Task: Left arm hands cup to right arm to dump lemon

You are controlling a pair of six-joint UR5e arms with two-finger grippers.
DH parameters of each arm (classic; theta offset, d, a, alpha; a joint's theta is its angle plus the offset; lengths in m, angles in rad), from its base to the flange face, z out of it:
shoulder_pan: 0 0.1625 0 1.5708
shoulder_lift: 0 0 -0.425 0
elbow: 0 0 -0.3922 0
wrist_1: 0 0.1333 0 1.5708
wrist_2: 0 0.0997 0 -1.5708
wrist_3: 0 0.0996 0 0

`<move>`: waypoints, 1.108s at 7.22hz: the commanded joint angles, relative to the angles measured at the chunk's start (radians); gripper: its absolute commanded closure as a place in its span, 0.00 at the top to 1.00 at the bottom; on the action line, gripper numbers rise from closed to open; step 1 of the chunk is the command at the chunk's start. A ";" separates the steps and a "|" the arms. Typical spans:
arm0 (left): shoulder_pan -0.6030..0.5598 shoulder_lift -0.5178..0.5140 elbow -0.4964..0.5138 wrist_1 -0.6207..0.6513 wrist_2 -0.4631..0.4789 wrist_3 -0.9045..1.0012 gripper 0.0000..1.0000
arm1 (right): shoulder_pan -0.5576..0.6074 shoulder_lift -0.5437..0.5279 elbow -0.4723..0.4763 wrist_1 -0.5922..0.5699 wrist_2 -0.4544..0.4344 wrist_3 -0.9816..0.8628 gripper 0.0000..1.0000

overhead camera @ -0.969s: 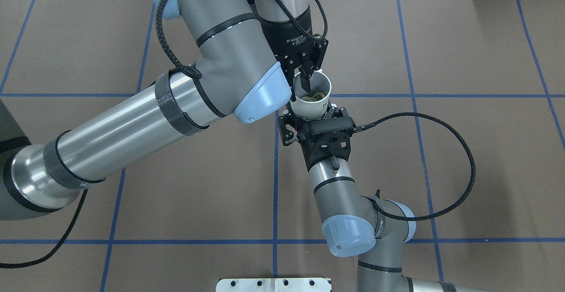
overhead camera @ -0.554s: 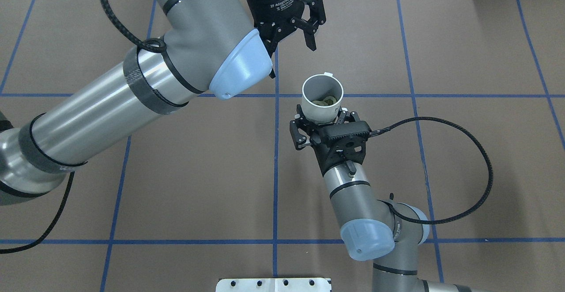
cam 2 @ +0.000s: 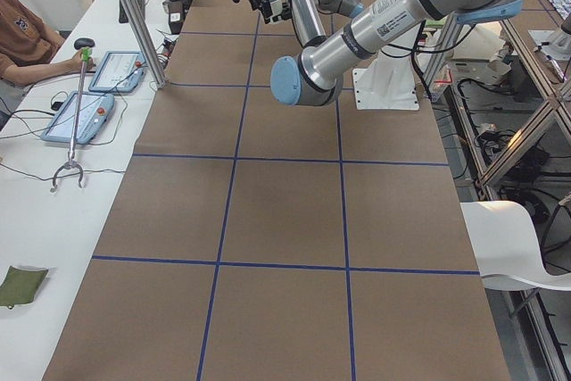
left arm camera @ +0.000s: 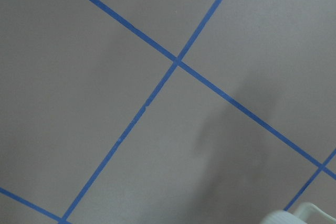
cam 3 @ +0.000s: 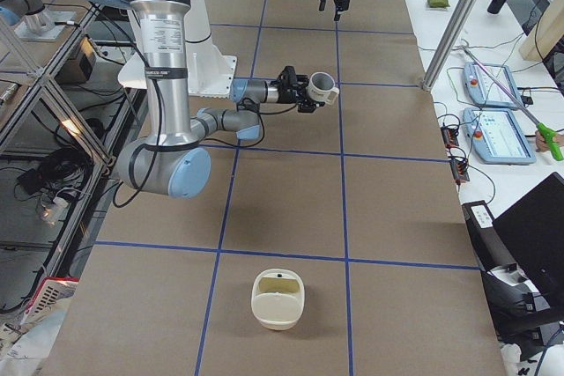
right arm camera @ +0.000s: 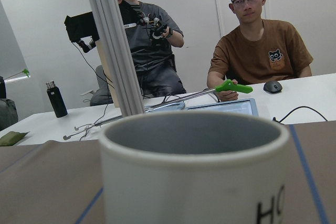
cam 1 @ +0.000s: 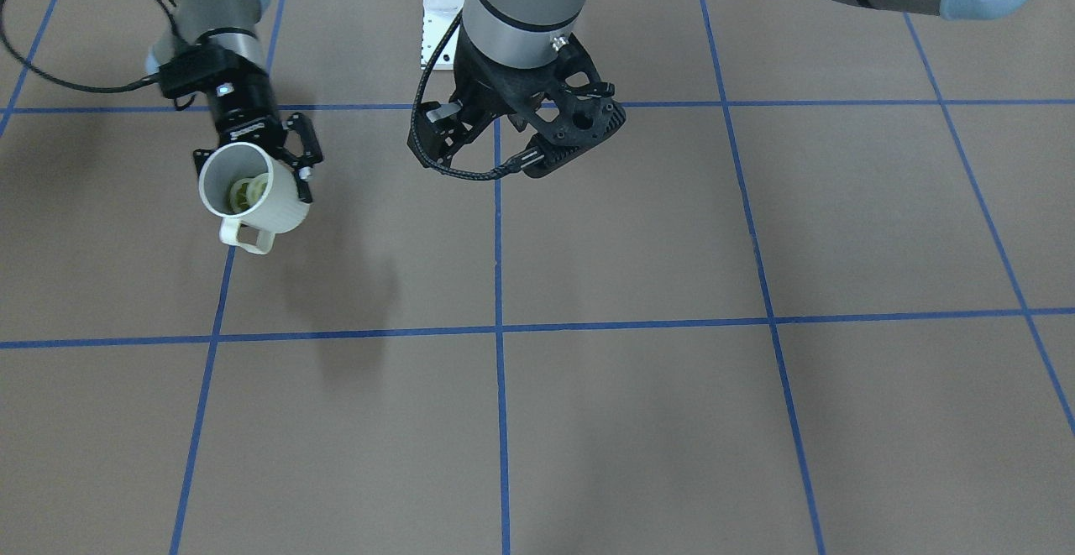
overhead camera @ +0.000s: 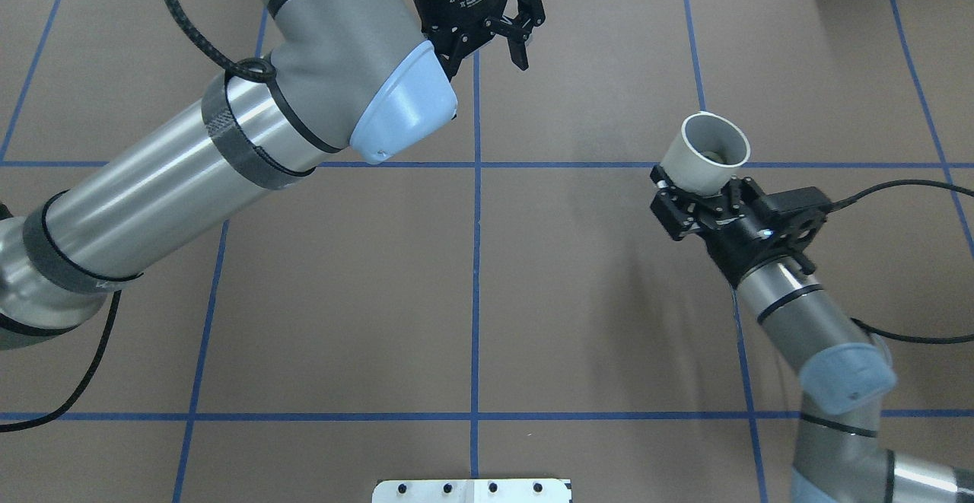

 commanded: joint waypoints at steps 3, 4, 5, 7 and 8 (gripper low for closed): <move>0.014 0.007 0.000 -0.002 0.031 0.000 1.00 | 0.209 -0.391 -0.029 0.299 0.191 0.018 0.20; 0.015 0.009 0.003 -0.003 0.037 0.000 1.00 | 0.212 -0.428 -0.107 0.409 0.191 0.034 0.19; 0.015 0.009 0.003 -0.003 0.037 0.000 1.00 | 0.215 -0.422 -0.241 0.623 0.197 0.114 0.12; 0.020 0.009 0.006 -0.003 0.039 0.000 1.00 | 0.228 -0.402 -0.444 0.884 0.200 0.260 0.12; 0.024 0.009 0.006 -0.003 0.052 0.000 1.00 | 0.232 -0.405 -0.498 0.967 0.200 0.309 0.12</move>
